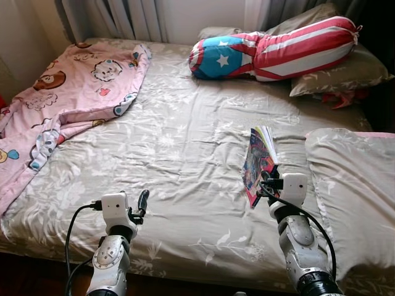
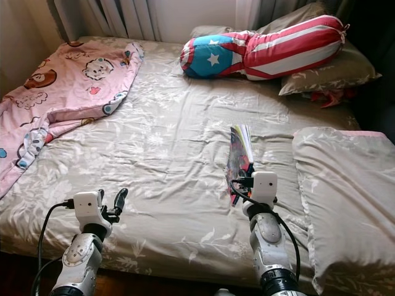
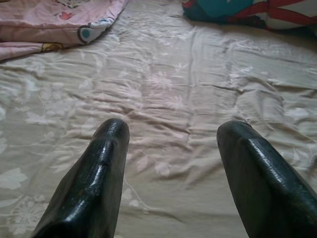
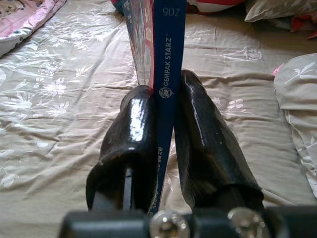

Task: Clean up the room

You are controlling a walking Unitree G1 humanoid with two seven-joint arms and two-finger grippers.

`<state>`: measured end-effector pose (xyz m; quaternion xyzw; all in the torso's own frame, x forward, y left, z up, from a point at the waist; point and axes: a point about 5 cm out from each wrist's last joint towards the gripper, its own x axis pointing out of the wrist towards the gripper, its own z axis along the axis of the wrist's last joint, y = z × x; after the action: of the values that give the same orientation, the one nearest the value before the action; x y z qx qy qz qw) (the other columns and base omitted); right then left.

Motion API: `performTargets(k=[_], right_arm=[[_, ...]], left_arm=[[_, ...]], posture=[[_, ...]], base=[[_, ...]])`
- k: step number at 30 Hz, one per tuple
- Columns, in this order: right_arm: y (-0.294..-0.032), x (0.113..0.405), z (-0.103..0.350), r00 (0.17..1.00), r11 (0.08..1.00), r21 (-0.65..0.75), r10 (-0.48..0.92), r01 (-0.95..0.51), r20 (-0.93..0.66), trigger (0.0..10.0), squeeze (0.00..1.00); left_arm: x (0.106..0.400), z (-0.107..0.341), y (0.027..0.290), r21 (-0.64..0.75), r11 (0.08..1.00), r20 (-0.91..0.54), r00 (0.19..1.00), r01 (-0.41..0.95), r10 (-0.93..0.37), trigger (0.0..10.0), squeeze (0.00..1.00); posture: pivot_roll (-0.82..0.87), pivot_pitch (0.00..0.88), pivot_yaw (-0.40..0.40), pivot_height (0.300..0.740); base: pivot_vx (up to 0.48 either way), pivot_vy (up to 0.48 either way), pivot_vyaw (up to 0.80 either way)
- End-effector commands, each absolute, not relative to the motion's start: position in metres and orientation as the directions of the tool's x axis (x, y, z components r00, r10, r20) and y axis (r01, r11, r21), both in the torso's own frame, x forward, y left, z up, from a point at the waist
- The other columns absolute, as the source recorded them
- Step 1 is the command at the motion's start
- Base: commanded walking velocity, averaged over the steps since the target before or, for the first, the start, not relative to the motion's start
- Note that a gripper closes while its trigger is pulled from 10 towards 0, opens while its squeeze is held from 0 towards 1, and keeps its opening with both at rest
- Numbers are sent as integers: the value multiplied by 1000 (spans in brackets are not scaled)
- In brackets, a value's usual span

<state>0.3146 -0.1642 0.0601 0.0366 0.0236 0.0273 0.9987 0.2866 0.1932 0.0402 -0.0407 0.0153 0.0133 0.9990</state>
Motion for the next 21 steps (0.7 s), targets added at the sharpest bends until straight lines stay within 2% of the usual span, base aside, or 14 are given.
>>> performTargets(k=[1,14,16,21], right_arm=[[-165,316,71,998,996,72,58,-59,23,10000,0],[-164,315,65,998,997,50,61,-60,-27,10000,0],[-163,315,66,998,997,42,67,-67,-10,10000,0],[-163,314,69,998,996,57,68,-69,15,10000,0]], left_arm=[[281,34,196,-87,995,-59,998,-44,38,10000,0],[278,32,195,-83,996,-65,997,-43,38,10000,0],[278,32,195,-83,996,-65,997,-43,38,10000,0],[279,32,195,-82,996,-65,997,-41,36,10000,0]], posture=[[-35,181,-26,676],[-38,179,-25,671],[-39,178,-24,656],[-40,167,-24,656]], base=[[0,0,0],[0,0,0],[0,0,0],[0,0,0]])
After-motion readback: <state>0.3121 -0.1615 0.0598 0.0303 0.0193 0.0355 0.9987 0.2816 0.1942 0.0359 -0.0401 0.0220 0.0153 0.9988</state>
